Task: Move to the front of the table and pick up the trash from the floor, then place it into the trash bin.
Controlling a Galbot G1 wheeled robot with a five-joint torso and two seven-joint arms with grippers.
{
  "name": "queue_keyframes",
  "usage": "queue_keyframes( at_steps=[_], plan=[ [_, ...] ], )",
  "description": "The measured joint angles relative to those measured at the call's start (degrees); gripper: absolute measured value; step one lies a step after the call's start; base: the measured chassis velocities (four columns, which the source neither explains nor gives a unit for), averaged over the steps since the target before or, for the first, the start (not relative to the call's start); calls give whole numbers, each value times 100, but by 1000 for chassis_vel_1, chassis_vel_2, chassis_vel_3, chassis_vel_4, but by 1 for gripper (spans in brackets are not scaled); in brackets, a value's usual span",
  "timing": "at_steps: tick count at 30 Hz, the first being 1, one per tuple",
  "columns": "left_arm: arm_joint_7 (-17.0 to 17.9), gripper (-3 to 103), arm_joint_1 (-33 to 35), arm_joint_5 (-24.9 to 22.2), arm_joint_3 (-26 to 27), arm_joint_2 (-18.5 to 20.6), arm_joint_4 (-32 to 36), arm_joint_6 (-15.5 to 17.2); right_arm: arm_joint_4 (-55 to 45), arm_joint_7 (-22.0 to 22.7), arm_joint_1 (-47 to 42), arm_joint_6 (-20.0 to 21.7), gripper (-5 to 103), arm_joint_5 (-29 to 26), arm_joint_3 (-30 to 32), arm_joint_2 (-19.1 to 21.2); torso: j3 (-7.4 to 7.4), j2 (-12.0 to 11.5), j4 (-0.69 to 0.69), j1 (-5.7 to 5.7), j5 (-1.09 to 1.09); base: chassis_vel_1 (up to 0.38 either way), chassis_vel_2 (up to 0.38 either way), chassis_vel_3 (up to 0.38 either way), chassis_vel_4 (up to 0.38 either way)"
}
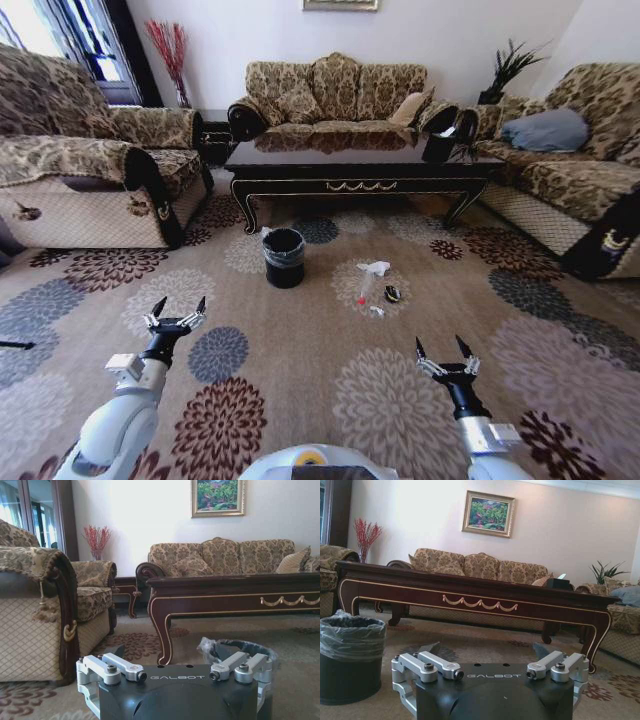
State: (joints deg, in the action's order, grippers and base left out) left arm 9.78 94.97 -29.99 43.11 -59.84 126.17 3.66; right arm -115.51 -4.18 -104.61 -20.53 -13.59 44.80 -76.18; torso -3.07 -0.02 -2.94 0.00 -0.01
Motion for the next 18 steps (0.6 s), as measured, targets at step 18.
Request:
queue_keyframes(
  at_steps=[18],
  plan=[
    [8,100,-99,-5,-55,66,-76,81,209,92,73,-59,100,231,-7,-2,-2,0,1,0,0,-355,360,350,-348]
  ],
)
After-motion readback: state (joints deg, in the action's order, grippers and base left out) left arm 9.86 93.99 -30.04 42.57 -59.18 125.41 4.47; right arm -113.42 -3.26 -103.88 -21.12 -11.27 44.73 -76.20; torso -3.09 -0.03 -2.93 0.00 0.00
